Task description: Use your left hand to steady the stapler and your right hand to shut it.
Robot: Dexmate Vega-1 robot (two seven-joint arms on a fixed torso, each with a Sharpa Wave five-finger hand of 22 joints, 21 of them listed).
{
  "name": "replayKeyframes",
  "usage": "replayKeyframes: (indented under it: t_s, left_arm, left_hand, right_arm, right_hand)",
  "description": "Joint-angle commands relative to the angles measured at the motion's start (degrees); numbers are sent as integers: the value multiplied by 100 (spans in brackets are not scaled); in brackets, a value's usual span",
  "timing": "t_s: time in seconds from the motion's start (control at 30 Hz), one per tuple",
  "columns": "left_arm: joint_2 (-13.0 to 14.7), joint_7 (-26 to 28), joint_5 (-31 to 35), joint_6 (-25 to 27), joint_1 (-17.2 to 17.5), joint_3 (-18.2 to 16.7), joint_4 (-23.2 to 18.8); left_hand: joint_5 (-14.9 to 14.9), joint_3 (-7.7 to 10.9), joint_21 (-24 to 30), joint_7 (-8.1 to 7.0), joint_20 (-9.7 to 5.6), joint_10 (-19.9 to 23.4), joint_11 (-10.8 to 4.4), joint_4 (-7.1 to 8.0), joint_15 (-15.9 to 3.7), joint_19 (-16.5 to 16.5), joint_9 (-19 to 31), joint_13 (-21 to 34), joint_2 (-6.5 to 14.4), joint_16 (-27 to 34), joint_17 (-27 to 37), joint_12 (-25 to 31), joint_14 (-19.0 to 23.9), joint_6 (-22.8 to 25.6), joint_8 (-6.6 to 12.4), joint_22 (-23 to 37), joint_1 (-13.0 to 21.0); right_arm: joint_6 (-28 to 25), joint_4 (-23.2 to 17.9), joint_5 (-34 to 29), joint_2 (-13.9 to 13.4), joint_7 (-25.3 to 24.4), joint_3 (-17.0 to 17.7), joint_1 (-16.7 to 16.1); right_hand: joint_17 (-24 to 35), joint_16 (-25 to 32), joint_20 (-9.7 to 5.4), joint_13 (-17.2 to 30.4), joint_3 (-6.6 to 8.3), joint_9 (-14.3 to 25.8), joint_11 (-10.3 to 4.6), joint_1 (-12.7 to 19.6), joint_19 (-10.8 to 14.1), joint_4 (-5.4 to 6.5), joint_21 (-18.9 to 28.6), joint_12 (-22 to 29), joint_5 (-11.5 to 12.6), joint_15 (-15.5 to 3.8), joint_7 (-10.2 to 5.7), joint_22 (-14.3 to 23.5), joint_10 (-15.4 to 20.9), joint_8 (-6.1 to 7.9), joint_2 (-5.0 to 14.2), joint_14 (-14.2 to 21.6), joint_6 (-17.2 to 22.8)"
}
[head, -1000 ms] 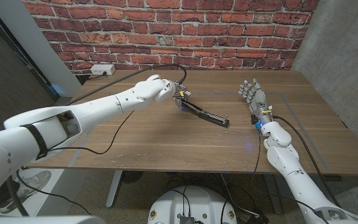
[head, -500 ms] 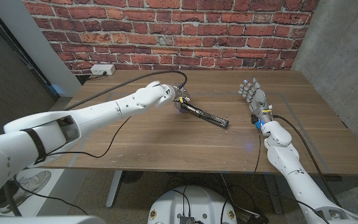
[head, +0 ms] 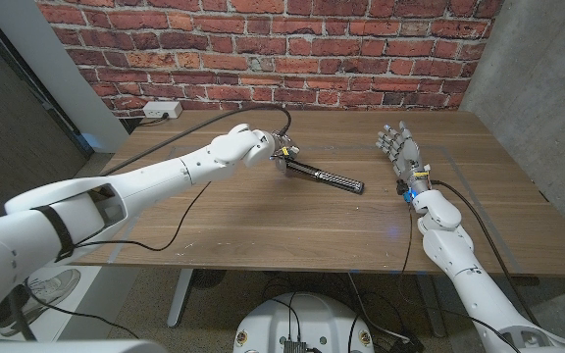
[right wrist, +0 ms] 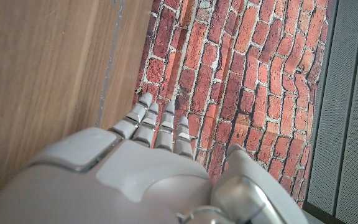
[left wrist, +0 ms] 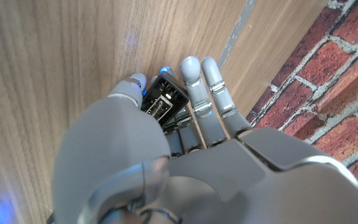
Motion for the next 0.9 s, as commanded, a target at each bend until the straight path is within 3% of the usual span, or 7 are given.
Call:
replayKeyframes:
  t_s: [0.03, 0.13, 0.37, 0.5, 0.57, 0.6, 0.9]
  left_arm:
    - [-54, -315, -680, 177, -29, -159, 89]
    - [-59, -332, -793, 221, -34, -155, 121]
    - [-51, -297, -714, 299, -66, -8, 163]
    - [2, -101, -995, 202, -7, -123, 198]
    - [57, 72, -1071, 150, 31, -177, 174]
    - [71, 119, -1101, 159, 47, -199, 162]
    - [222, 743, -1358, 214, 272, -452, -4]
  left_hand:
    - [-182, 1071, 207, 873, -253, 2065, 59, 1043, -120, 383, 433, 305, 17, 361, 31, 1737, 319, 1613, 453, -133, -615]
    - [-498, 1225, 439, 564, -604, 2577, -52, 806, -273, 806, 153, 438, -159, 775, 22, 2098, 717, 2557, 724, -348, -770]
    - [-735, 1870, 469, 459, -683, 2878, -21, 491, -289, 1277, 134, 492, -477, 1210, 36, 2629, 979, 2943, 1020, -785, -860]
    - [-706, 2640, 694, 606, -617, 2980, 115, 395, -142, 1484, 1076, 496, -668, 1639, 44, 3174, 1110, 3036, 1767, -792, -1250]
    - [-693, 2980, 787, 665, -591, 3057, 172, 354, -119, 1595, 1332, 495, -751, 1813, 49, 3405, 1149, 3133, 1998, -808, -1443]
    - [-683, 3386, 866, 713, -584, 3014, 192, 313, -79, 1639, 1623, 492, -854, 1998, 50, 3621, 1149, 3193, 2235, -819, -1688]
    - [-725, 4105, 1070, 732, -613, 3016, 176, 256, -108, 1715, 1927, 486, -940, 2296, 36, 3987, 1157, 3166, 2465, -911, -2179]
  right_arm:
    - [-27, -84, 14, -24, 5, 4, -34]
    - [-37, -101, 21, -30, 12, 6, -39]
    - [-54, -98, 27, -30, 18, 5, -38]
    - [-49, -95, 27, -25, 18, 6, -37]
    - [-51, -109, 17, -29, 9, 5, -40]
    - [-50, -111, 19, -28, 9, 6, -37]
    - [-45, -114, 6, -20, -26, 6, -49]
  right_hand:
    - [10, 17, -4, 25, -11, 6, 6, -20, 54, 5, -4, 29, 15, -29, -7, 28, 77, 42, 28, 39, 67]
    - [10, 16, 0, 25, -11, 6, 5, -22, 59, 7, -7, 28, 16, -33, -2, 28, 81, 40, 31, 41, 71]
    - [12, 14, -15, 24, -12, 6, 18, -34, 68, 18, -17, 31, 19, -39, 5, 28, 102, 41, 41, 43, 90]
    - [13, 15, -29, 24, -11, 6, 7, -41, 70, 26, -24, 28, 21, -51, -1, 28, 103, 38, 51, 49, 95]
    - [13, 14, -36, 24, -10, 6, 10, -42, 70, 28, -27, 27, 21, -55, -2, 28, 104, 38, 54, 46, 96]
    - [13, 13, -41, 24, -10, 6, 7, -44, 71, 30, -29, 26, 22, -56, 0, 29, 102, 37, 55, 46, 98]
    - [14, 14, -61, 24, -6, 7, -1, -53, 77, 44, -44, 27, 27, -83, -12, 29, 126, 37, 75, 57, 120]
